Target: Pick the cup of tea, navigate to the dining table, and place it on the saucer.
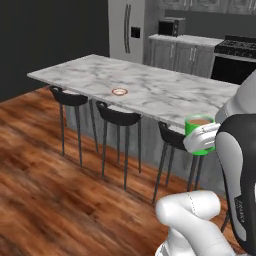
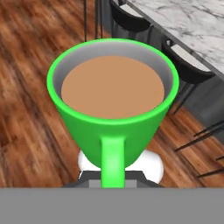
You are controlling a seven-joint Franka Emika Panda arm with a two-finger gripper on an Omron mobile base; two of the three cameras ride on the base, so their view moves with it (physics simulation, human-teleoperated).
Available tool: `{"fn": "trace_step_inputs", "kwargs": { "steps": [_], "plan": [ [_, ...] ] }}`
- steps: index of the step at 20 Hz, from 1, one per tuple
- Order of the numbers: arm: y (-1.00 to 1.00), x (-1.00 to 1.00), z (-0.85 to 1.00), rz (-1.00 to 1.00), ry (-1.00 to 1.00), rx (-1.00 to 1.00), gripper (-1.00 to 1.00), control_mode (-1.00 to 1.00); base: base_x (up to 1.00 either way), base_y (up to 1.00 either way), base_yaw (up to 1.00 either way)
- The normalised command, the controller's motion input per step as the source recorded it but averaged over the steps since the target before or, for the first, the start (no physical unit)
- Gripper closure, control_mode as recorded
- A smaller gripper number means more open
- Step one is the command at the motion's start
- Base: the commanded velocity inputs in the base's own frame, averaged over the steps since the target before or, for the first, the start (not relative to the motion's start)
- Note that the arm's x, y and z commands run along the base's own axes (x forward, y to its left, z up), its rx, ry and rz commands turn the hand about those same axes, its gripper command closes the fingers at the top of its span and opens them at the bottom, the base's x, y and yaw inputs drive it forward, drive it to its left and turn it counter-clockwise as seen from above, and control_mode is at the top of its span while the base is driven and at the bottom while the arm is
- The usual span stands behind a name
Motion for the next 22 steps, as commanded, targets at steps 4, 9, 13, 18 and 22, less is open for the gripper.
{"fn": "trace_step_inputs", "kwargs": {
  "steps": [4,9,13,18,22],
  "plan": [
    [0.0,0.0,0.0,0.0,0.0,0.0,1.0,1.0,1.0,1.0,-0.28],
    [0.0,0.0,0.0,0.0,0.0,0.0,1.0,1.0,1.0,1.0,-0.35],
    [0.0,0.0,0.0,0.0,0.0,0.0,1.0,1.0,1.0,1.0,-0.38],
    [0.0,0.0,0.0,0.0,0.0,0.0,1.0,1.0,1.0,1.0,-0.43],
    [0.0,0.0,0.0,0.0,0.0,0.0,1.0,1.0,1.0,1.0,-0.44]
  ]
}}
